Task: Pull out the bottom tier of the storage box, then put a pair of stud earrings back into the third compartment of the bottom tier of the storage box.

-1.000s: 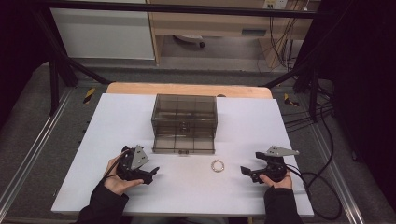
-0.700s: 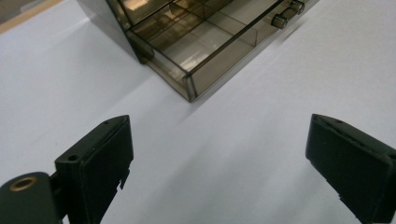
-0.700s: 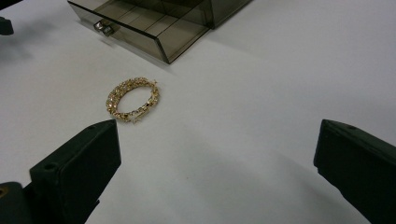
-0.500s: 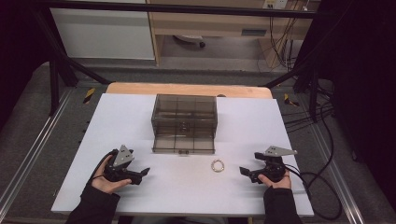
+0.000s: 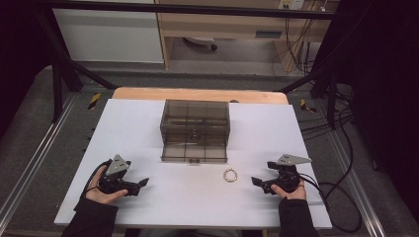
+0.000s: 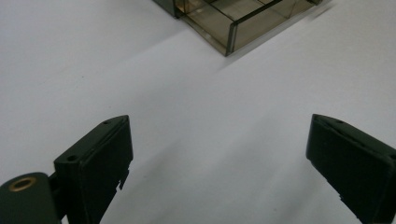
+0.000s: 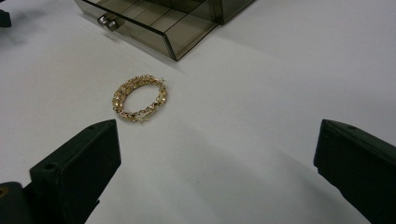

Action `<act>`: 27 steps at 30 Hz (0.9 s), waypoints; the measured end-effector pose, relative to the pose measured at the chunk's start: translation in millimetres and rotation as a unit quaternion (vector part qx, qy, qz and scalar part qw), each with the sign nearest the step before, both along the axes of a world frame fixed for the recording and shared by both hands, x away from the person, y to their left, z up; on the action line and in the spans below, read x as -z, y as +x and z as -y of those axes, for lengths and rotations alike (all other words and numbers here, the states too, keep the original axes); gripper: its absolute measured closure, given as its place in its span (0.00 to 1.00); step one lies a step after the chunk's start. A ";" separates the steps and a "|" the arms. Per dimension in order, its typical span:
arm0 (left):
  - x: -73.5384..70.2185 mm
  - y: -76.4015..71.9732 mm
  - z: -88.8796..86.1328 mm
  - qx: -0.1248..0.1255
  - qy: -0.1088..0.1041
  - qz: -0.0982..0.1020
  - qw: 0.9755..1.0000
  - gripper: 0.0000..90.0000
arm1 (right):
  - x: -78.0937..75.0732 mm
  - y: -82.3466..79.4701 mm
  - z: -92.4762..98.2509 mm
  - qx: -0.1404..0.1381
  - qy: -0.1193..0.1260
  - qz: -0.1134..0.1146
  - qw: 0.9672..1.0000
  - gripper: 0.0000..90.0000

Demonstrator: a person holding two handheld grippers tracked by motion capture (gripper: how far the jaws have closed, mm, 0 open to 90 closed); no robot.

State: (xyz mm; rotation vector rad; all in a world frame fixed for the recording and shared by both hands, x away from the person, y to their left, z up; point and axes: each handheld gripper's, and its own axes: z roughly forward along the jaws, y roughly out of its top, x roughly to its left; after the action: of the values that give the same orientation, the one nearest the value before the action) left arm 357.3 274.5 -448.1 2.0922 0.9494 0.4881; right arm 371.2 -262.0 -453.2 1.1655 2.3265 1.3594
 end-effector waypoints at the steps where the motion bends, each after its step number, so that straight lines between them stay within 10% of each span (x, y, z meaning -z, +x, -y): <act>1: 0.4 0.0 -1.3 0.000 -0.001 -0.001 1.000 0.08 | -0.3 0.1 -0.6 0.000 0.000 -0.001 1.000 0.01; 27: 2.4 2.0 -15.8 -0.011 -0.015 -0.016 1.000 0.07 | -9.0 0.1 -37.1 -0.014 0.000 -0.002 1.000 0.01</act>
State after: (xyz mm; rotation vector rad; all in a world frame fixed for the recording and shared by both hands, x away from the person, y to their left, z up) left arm 359.4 290.3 -450.5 2.0700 0.9925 0.4499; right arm 371.3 -224.9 -444.2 1.1397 2.3553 1.3671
